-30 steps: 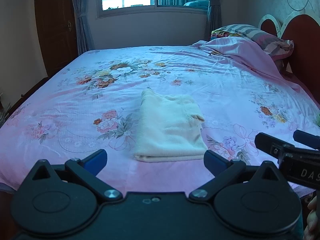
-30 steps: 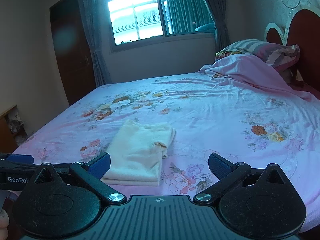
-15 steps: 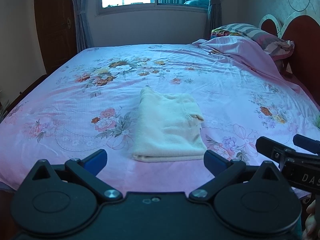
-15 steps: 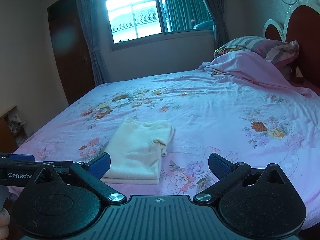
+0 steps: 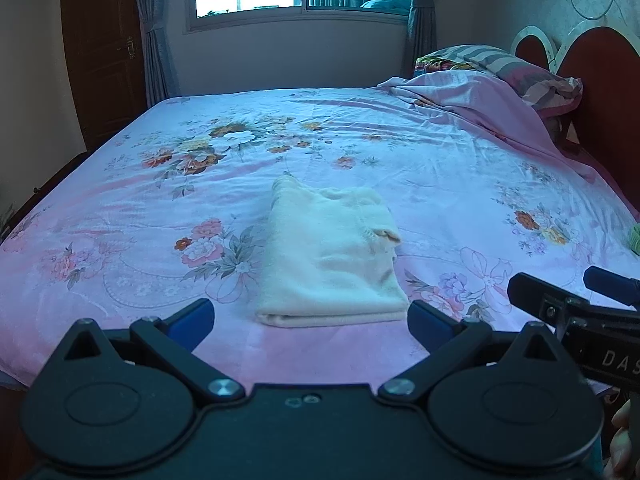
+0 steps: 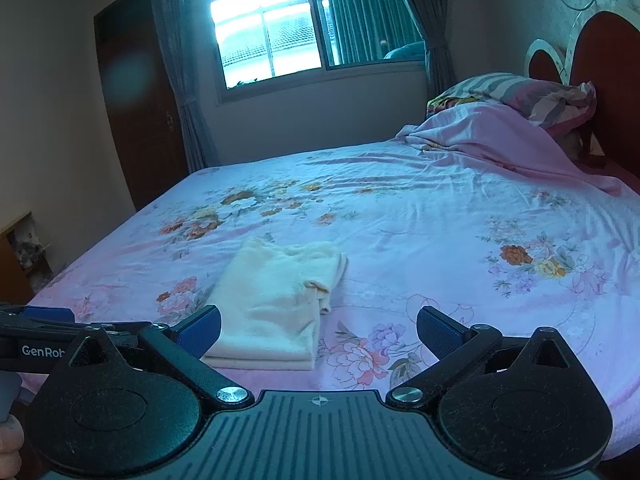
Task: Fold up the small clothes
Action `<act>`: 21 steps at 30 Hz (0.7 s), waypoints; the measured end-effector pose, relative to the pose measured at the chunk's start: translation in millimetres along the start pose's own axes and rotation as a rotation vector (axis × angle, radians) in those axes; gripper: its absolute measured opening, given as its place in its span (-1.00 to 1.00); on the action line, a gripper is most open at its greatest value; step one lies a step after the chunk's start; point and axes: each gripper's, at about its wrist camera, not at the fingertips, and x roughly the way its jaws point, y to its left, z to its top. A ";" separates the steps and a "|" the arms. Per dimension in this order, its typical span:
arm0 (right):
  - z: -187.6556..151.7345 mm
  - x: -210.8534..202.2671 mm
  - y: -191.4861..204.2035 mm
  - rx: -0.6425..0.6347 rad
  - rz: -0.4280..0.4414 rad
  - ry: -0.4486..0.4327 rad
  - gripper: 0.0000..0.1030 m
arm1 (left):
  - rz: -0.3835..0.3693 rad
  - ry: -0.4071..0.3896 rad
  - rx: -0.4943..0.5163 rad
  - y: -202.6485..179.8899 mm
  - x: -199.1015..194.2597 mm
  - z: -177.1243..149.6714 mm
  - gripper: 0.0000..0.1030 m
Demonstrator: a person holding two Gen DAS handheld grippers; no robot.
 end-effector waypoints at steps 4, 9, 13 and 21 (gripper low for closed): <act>0.0 -0.8 0.4 0.004 0.001 -0.003 1.00 | -0.003 0.002 -0.006 0.1 0.7 0.6 0.97; -0.4 -1.4 -0.8 0.002 0.002 -0.004 1.00 | -0.006 -0.003 -0.010 -0.9 1.5 1.0 0.97; -0.9 -1.0 -1.9 0.005 0.001 -0.003 1.00 | -0.006 -0.005 -0.008 -1.0 2.2 1.2 0.97; 0.0 0.7 -2.1 0.005 0.004 0.004 1.00 | -0.021 -0.016 0.009 -3.6 7.1 2.6 0.97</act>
